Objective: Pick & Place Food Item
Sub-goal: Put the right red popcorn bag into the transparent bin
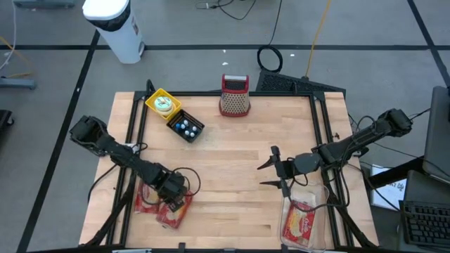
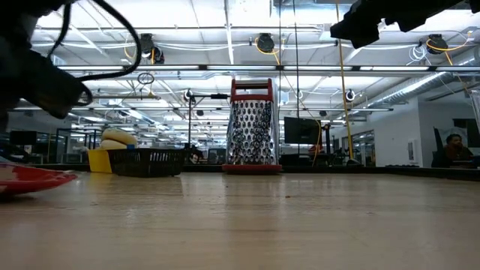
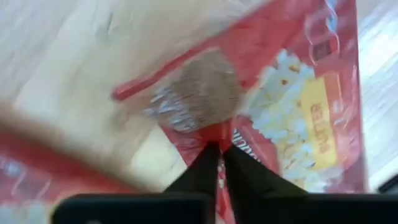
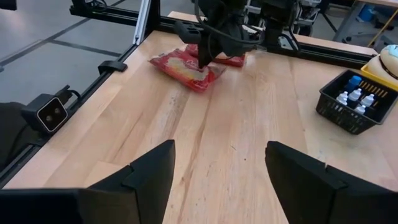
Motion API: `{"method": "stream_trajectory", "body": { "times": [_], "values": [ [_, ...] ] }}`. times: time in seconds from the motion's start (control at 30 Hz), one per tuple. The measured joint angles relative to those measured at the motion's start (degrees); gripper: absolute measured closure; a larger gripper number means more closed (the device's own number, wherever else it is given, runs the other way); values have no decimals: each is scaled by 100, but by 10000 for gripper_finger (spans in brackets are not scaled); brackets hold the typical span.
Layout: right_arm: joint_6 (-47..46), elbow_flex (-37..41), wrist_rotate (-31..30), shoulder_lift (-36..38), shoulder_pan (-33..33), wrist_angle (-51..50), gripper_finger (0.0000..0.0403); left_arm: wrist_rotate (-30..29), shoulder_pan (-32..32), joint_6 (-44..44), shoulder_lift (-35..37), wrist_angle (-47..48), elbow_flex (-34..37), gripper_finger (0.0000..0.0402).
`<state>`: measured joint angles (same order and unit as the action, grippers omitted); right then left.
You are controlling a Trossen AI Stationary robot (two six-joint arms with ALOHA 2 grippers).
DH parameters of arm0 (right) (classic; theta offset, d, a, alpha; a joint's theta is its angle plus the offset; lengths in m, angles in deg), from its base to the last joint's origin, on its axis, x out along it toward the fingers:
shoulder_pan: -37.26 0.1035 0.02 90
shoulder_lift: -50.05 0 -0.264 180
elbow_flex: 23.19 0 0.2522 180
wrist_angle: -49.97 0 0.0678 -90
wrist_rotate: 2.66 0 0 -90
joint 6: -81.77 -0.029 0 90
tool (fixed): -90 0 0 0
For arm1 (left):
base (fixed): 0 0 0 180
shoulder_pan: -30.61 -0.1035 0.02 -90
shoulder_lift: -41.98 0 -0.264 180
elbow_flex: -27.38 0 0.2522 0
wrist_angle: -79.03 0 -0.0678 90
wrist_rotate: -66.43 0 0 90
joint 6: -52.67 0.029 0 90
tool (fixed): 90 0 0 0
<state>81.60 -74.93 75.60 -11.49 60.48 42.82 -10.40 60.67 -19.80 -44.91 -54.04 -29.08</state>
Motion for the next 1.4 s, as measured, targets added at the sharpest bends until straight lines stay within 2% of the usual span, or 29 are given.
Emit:
{"method": "stream_trajectory", "body": {
  "times": [0.07,0.2,0.47,0.63,0.77,0.87,1.13,1.4],
  "values": [
    [0,0,0,0,0,0,165,-83,-138,110,18,-146,2,391],
    [-17,0,-7,0,0,6,165,-683,-405,699,63,-329,-217,398],
    [542,0,-11,-1,0,43,165,-2440,-654,2905,118,-410,-1465,400],
    [-99,4,-169,-93,-7,339,165,-3298,-656,4067,118,-805,-1884,401],
    [-848,2,63,-156,-281,678,165,-3423,-728,4348,114,-988,-1901,401],
    [-1007,-175,319,-347,-565,684,165,-3429,-850,4365,22,-1055,-1901,401],
    [-1106,-1085,1050,-1726,-1054,672,165,-3318,-1153,4503,-242,-1102,-1901,401],
    [-1116,-1518,1061,-2627,-1478,694,166,-3276,-1100,5077,-256,-1465,-1901,401]
  ]
}}
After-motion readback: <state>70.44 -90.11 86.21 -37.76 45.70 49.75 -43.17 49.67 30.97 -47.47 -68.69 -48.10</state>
